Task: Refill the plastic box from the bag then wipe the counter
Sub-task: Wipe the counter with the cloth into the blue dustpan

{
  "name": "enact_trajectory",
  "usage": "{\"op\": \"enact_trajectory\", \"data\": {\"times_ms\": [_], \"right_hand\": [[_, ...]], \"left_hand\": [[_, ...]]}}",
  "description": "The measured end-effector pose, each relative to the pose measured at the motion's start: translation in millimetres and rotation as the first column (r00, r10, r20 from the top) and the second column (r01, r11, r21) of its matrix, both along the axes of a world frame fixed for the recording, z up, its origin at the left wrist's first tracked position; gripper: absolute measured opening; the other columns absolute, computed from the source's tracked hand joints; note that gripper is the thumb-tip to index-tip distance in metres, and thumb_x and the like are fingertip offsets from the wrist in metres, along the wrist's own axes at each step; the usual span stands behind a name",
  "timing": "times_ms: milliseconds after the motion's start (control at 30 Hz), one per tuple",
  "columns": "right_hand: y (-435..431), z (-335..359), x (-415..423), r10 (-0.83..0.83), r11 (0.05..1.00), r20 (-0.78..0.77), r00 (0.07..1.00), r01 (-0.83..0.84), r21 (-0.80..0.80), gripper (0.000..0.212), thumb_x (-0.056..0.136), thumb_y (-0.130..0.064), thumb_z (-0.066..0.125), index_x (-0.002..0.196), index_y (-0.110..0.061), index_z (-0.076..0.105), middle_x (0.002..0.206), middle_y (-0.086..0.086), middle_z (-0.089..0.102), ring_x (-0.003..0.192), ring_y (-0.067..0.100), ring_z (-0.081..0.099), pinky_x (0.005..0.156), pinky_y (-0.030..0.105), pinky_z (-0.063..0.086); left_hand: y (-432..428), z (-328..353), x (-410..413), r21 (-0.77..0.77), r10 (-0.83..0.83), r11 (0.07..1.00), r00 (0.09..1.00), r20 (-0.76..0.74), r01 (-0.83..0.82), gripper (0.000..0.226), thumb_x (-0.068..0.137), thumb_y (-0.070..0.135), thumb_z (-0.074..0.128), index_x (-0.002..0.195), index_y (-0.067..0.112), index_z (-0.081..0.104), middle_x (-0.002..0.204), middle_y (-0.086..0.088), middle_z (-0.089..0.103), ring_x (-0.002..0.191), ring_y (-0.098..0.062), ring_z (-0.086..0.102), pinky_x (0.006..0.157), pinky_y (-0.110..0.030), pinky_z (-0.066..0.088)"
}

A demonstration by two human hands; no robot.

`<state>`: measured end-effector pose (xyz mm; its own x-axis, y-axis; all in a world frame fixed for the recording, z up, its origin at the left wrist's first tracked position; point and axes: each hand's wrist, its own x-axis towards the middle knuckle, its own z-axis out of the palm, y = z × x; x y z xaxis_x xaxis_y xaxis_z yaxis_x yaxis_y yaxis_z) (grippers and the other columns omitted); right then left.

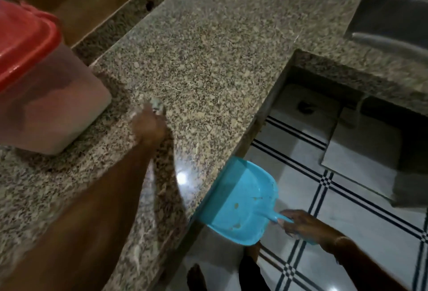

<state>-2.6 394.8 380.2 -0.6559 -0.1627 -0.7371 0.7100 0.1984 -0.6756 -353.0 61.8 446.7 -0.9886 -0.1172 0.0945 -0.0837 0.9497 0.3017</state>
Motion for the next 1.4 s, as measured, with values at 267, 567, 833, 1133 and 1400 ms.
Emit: {"op": "enact_trajectory", "data": {"times_ms": [267, 567, 833, 1133, 1400], "right_hand": [[32, 9, -34, 0.000, 0.999, -0.014, 1.000, 0.000, 0.045, 0.018, 0.102, -0.031, 0.066, 0.111, -0.020, 0.078, 0.075, -0.008, 0.063, 0.070, 0.003, 0.060, 0.065, 0.018, 0.047], [53, -12, -52, -0.029, 0.999, -0.058, 0.998, 0.031, 0.028, 0.022, 0.103, -0.034, 0.064, 0.104, -0.015, 0.076, 0.074, -0.008, 0.059, 0.069, 0.004, 0.056, 0.064, 0.019, 0.045], [52, -21, -69, -0.015, 0.997, -0.068, 0.998, 0.019, 0.068, 0.031, 0.099, -0.040, 0.063, 0.100, -0.011, 0.072, 0.071, -0.005, 0.057, 0.066, 0.008, 0.053, 0.061, 0.022, 0.044], [47, -19, -75, -0.108, 0.993, -0.100, 0.989, 0.113, 0.038, 0.026, 0.104, -0.035, 0.061, 0.082, -0.022, 0.067, 0.068, -0.005, 0.053, 0.063, 0.009, 0.050, 0.060, 0.021, 0.043], [32, 0, -73, -0.188, 0.981, -0.106, 0.976, 0.192, 0.024, 0.022, 0.099, -0.037, 0.064, 0.083, -0.025, 0.073, 0.068, -0.001, 0.053, 0.063, 0.011, 0.050, 0.060, 0.023, 0.042]], "left_hand": [[70, 13, 70, 0.122, -0.620, 0.770, 0.780, -0.086, 0.626, 0.035, 0.109, 0.033, 0.035, 0.130, 0.014, 0.055, 0.105, -0.010, 0.062, 0.090, -0.017, 0.052, 0.083, -0.032, 0.040], [14, -6, -61, 0.061, 0.216, 0.974, 0.974, 0.065, -0.220, 0.046, 0.097, 0.038, 0.058, 0.131, 0.008, 0.050, 0.118, -0.019, 0.063, 0.105, -0.039, 0.064, 0.080, -0.046, 0.054], [84, 10, -12, 0.176, -0.488, 0.836, 0.851, -0.192, 0.519, 0.022, 0.108, 0.023, 0.044, 0.121, 0.013, 0.059, 0.096, 0.003, 0.059, 0.069, -0.001, 0.054, 0.058, -0.020, 0.047], [34, -3, -157, 0.089, 0.048, 0.995, 0.998, 0.043, -0.052, 0.054, 0.106, 0.045, 0.039, 0.139, 0.002, 0.046, 0.117, -0.024, 0.065, 0.099, -0.043, 0.066, 0.081, -0.051, 0.057], [156, -1, -8, 0.222, -0.814, 0.562, 0.580, -0.023, 0.797, 0.037, 0.104, 0.039, 0.037, 0.123, 0.018, 0.061, 0.088, 0.003, 0.066, 0.079, -0.016, 0.061, 0.084, -0.038, 0.053]]}}
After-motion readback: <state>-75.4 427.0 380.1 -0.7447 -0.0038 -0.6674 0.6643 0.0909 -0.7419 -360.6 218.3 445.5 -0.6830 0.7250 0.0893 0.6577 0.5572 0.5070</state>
